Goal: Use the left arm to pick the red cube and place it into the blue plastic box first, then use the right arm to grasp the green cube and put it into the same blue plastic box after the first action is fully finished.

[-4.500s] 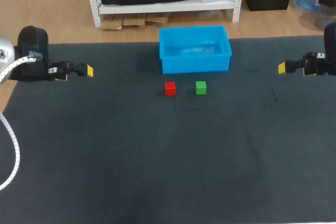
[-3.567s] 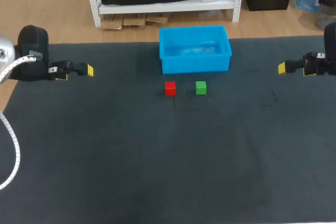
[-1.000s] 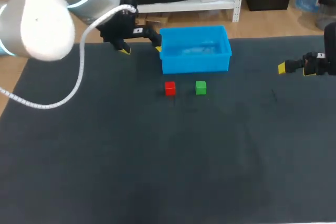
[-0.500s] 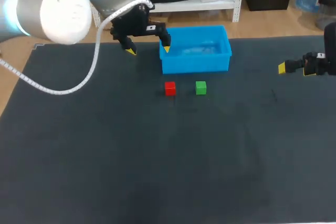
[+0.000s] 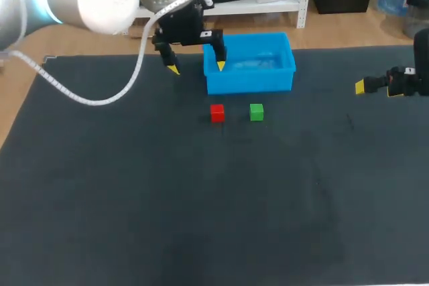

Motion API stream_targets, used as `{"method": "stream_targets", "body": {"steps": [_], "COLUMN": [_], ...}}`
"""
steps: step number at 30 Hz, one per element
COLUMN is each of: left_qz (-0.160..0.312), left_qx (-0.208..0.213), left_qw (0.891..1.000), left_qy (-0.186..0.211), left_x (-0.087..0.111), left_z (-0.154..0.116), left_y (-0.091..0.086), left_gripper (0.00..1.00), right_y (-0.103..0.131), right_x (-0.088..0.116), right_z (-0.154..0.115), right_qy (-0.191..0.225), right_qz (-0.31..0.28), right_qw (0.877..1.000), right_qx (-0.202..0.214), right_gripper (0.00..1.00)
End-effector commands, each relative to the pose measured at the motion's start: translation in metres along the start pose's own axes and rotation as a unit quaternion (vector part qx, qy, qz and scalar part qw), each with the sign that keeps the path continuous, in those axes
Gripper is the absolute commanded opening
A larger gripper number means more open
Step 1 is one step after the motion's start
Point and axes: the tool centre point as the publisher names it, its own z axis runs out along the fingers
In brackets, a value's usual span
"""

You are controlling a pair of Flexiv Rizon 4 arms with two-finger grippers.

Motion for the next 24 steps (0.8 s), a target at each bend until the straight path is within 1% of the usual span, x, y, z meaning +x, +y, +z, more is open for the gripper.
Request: {"method": "stream_targets", "body": {"steps": [1, 6, 9, 13, 18, 24], "left_qz": [-0.006, -0.011, -0.005, -0.008, -0.005, -0.019], "left_qx": [-0.023, -0.025, -0.039, -0.049, -0.058, -0.073], "left_qw": [0.999, 0.997, 0.996, 0.994, 0.993, 0.991], "left_qy": [0.046, 0.067, 0.080, 0.093, 0.104, 0.113], "left_x": [-0.013, -0.014, -0.014, -0.015, -0.018, -0.020], "left_z": [0.005, 0.008, 0.010, 0.014, 0.019, 0.027], "left_y": [-0.008, -0.011, -0.013, -0.015, -0.015, -0.013], "left_gripper": [1.00, 1.00, 1.00, 1.00, 1.00, 1.00], "right_y": [0.000, 0.000, 0.000, 0.000, 0.000, 0.000], "right_x": [0.000, 0.000, 0.000, 0.000, 0.000, 0.000], "right_z": [0.000, 0.000, 0.000, 0.000, 0.000, 0.000], "right_qy": [0.001, 0.001, 0.001, 0.001, 0.001, 0.001], "right_qz": [0.000, 0.000, 0.000, 0.000, 0.000, 0.000], "right_qw": [1.000, 1.000, 1.000, 1.000, 1.000, 1.000], "right_qx": [0.000, 0.000, 0.000, 0.000, 0.000, 0.000], "right_gripper": [1.00, 1.00, 1.00, 1.00, 1.00, 1.00]}}
